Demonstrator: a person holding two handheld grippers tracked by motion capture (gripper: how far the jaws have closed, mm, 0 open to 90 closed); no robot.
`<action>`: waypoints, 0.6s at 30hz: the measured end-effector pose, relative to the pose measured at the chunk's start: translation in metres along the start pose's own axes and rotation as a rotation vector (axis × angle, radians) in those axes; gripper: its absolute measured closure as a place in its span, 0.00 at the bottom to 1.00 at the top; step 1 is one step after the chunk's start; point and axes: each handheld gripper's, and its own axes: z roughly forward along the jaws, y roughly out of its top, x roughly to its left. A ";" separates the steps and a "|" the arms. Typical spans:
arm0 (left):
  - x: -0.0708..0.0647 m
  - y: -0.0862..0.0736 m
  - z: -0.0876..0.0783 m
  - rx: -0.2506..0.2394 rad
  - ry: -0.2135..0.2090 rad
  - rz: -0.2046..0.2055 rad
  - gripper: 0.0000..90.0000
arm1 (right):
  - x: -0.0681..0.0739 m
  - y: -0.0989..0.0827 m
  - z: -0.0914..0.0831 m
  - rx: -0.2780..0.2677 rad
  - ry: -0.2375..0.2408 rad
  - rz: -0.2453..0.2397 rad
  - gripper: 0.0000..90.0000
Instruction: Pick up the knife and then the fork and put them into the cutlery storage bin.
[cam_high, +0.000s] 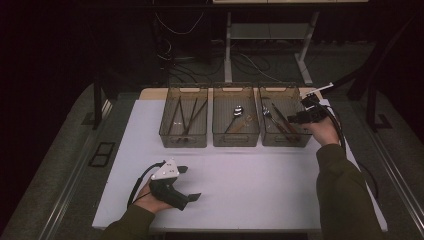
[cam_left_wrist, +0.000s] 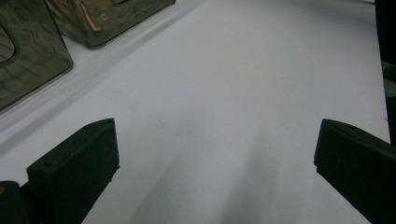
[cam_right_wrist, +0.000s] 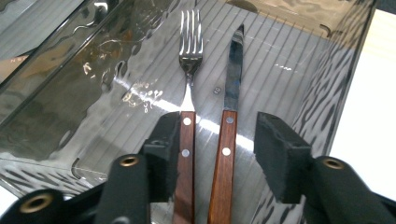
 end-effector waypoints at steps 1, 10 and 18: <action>0.000 0.000 0.000 -0.001 0.000 0.000 0.00 | 0.000 0.000 -0.001 -0.002 -0.004 0.003 0.53; 0.002 0.000 -0.002 -0.002 0.006 -0.002 0.00 | 0.005 -0.002 -0.011 -0.050 0.029 -0.042 0.33; 0.002 0.000 -0.003 0.003 0.012 0.003 0.00 | 0.009 -0.009 -0.022 -0.138 0.089 -0.027 0.24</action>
